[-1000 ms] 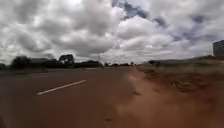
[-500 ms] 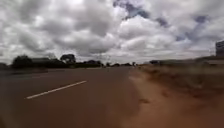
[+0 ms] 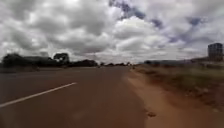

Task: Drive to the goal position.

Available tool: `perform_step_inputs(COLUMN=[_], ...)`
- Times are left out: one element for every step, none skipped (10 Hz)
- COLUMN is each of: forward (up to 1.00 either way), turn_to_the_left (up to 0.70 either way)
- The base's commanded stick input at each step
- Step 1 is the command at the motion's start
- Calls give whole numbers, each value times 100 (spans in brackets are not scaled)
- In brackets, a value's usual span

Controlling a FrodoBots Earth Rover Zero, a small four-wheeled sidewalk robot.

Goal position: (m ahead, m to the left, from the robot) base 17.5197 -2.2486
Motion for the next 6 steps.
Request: perform_step_inputs(forward=[85,85,85,85,85,85], turn_to_the_left=[0,0,0,-7,-17,-28])
